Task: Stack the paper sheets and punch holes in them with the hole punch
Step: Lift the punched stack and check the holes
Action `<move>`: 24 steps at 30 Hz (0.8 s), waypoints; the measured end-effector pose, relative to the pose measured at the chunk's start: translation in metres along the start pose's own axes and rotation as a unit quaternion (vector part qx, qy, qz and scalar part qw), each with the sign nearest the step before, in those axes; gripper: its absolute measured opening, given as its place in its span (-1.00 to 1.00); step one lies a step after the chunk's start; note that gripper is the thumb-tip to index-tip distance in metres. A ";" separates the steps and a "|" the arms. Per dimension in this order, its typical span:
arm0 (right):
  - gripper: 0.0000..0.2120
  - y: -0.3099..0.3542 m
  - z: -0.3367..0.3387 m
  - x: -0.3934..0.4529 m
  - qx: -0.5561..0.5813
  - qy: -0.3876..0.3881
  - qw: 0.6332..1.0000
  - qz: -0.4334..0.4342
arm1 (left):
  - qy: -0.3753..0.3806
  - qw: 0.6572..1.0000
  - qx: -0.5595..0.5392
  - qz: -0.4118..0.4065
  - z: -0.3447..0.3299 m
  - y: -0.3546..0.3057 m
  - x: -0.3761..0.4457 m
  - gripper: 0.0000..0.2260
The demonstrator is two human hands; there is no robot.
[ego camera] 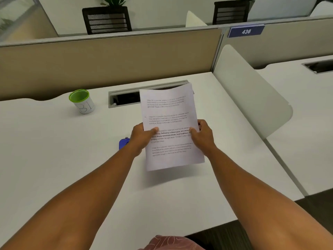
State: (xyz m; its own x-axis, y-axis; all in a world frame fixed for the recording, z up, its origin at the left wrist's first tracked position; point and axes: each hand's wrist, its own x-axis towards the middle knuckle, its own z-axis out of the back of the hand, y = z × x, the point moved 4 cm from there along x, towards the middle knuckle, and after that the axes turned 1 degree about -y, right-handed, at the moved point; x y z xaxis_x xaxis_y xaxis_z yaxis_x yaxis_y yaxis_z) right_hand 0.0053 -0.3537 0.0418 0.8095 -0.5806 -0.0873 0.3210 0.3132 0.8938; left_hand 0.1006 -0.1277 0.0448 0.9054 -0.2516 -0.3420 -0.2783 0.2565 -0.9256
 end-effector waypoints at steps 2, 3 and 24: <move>-0.71 -0.002 0.005 0.005 -0.018 0.006 1.000 -0.013 | 0.015 1.000 0.003 0.022 -0.009 0.002 0.006 -0.75; -0.70 -0.004 0.007 0.008 -0.025 0.007 0.999 -0.019 | 0.022 0.999 0.005 0.035 -0.014 0.003 0.009 -0.74; -0.61 -0.051 0.068 0.095 -0.072 -0.073 0.989 -0.108 | 0.074 0.985 -0.013 0.156 -0.112 -0.005 0.072 -0.81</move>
State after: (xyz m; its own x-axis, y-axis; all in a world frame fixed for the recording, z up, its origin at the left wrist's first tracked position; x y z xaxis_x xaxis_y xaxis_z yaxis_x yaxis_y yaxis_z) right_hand 0.0329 -0.4759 0.0180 0.6382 -0.7449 -0.1946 0.5530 0.2676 0.7891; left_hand 0.1313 -0.2518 0.0064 0.7183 -0.2987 -0.6284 -0.5452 0.3194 -0.7750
